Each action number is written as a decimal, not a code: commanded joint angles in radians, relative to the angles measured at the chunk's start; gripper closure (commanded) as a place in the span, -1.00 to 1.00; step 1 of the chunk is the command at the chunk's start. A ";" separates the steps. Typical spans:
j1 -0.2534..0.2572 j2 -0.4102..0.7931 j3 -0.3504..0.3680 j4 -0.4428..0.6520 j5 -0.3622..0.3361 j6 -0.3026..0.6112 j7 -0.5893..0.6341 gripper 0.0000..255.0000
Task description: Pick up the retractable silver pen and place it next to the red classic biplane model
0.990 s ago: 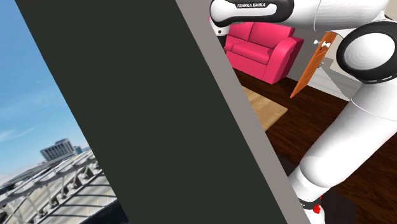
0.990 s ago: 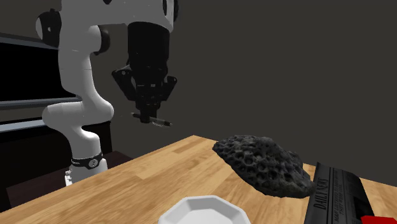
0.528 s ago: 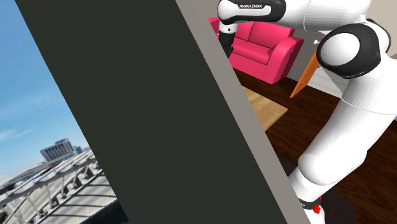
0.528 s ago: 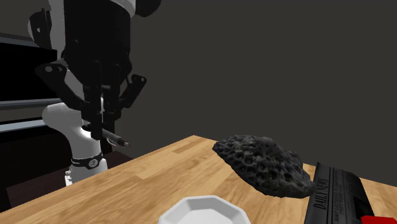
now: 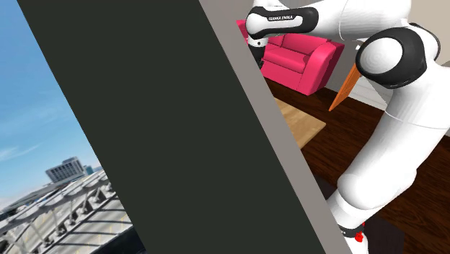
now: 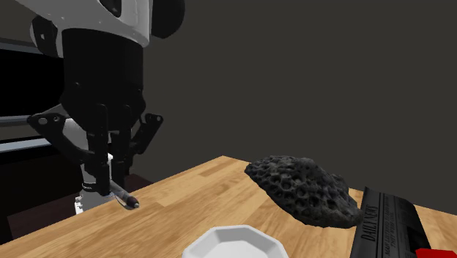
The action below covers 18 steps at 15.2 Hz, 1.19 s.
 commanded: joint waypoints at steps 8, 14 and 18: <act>-0.002 0.008 -0.002 -0.111 -0.004 0.119 0.008 1.00; -0.003 0.024 -0.003 -0.171 -0.008 0.195 0.015 1.00; -0.003 0.038 -0.003 -0.206 -0.012 0.244 0.020 1.00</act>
